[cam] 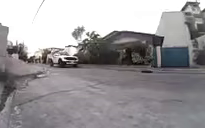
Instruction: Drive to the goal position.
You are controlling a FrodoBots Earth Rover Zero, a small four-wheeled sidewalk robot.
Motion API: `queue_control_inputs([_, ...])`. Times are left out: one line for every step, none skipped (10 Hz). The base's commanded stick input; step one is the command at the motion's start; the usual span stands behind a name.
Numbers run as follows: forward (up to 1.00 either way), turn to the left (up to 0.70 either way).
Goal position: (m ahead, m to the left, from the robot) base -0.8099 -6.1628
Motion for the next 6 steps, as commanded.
queue_control_inputs([0.00, -0.70])
queue_control_inputs([0.00, -0.70])
queue_control_inputs([0.00, -0.70])
queue_control_inputs([0.00, -0.70])
queue_control_inputs([0.00, -0.70])
queue_control_inputs([0.00, -0.70])
